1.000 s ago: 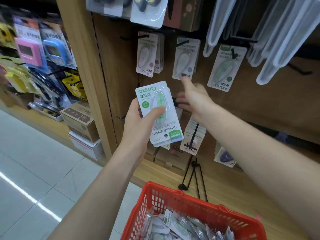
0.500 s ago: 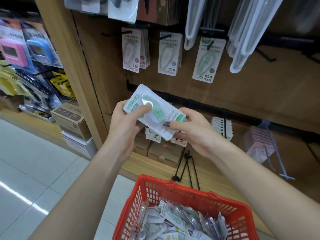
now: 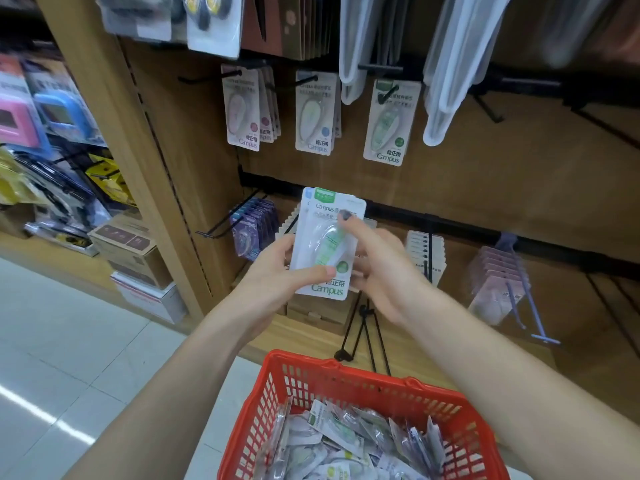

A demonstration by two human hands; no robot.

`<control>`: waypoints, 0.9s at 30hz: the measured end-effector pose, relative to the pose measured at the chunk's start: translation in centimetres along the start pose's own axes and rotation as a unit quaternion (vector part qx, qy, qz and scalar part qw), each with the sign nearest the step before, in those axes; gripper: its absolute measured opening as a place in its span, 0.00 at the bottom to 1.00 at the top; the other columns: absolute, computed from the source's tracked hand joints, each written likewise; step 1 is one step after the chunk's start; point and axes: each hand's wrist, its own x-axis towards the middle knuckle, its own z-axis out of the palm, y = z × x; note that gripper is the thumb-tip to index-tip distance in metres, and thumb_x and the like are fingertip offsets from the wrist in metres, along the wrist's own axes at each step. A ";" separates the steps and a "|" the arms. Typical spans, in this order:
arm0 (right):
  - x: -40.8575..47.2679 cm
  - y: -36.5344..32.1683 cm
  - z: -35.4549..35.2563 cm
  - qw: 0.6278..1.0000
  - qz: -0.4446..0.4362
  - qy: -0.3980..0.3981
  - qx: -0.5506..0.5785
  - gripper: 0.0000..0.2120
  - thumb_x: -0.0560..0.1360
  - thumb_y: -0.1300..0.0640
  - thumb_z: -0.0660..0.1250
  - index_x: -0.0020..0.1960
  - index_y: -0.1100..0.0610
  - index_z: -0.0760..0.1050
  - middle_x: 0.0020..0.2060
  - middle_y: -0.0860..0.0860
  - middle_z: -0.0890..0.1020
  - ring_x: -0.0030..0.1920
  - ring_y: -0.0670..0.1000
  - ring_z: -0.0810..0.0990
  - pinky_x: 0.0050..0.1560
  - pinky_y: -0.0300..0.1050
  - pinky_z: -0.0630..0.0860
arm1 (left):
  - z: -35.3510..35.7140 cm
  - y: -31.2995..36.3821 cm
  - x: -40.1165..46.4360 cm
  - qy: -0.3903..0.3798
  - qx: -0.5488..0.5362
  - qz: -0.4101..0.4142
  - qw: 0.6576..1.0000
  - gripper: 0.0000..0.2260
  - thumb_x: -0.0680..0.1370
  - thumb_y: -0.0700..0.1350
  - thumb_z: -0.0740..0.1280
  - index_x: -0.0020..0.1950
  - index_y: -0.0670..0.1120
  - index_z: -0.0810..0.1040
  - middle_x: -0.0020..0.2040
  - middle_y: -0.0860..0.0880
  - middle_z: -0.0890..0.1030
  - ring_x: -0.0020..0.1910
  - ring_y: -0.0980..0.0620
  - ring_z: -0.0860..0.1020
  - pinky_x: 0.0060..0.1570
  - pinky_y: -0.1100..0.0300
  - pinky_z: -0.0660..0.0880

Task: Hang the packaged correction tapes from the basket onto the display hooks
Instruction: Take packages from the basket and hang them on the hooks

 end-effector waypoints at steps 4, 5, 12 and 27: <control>-0.9 1.6 0.1 0.997 -0.044 0.001 -0.057 0.15 0.79 0.51 0.74 0.64 0.50 0.78 0.55 0.48 0.88 0.53 0.49 0.88 0.53 0.52 0.86 | 0.4 -0.1 -0.1 -0.013 0.011 0.012 1.000 0.26 0.71 0.49 0.79 0.67 0.57 0.77 0.60 0.54 0.86 0.58 0.50 0.85 0.56 0.51 0.83; -1.0 1.5 0.0 0.997 -0.053 -0.001 -0.056 0.14 0.80 0.53 0.73 0.65 0.50 0.79 0.56 0.48 0.88 0.54 0.50 0.88 0.55 0.53 0.85 | 0.5 -0.2 -0.1 -0.018 0.001 0.009 1.000 0.26 0.71 0.50 0.79 0.67 0.55 0.76 0.60 0.53 0.86 0.58 0.49 0.86 0.55 0.51 0.83; -1.0 0.6 -0.8 0.996 -0.084 0.009 -0.011 0.16 0.81 0.59 0.71 0.68 0.53 0.77 0.60 0.49 0.86 0.59 0.54 0.86 0.62 0.63 0.82 | 0.4 0.2 0.1 0.069 -0.074 -0.016 0.995 0.11 0.87 0.49 0.60 0.64 0.45 0.77 0.59 0.48 0.86 0.58 0.46 0.86 0.60 0.40 0.82; 0.0 -7.2 0.1 0.974 -0.224 0.017 -0.024 0.14 0.81 0.64 0.65 0.63 0.50 0.76 0.60 0.49 0.85 0.61 0.51 0.84 0.66 0.59 0.79 | -4.6 8.4 1.4 0.218 -0.049 0.143 0.964 0.09 0.80 0.49 0.67 0.57 0.47 0.74 0.58 0.47 0.83 0.55 0.52 0.86 0.57 0.46 0.84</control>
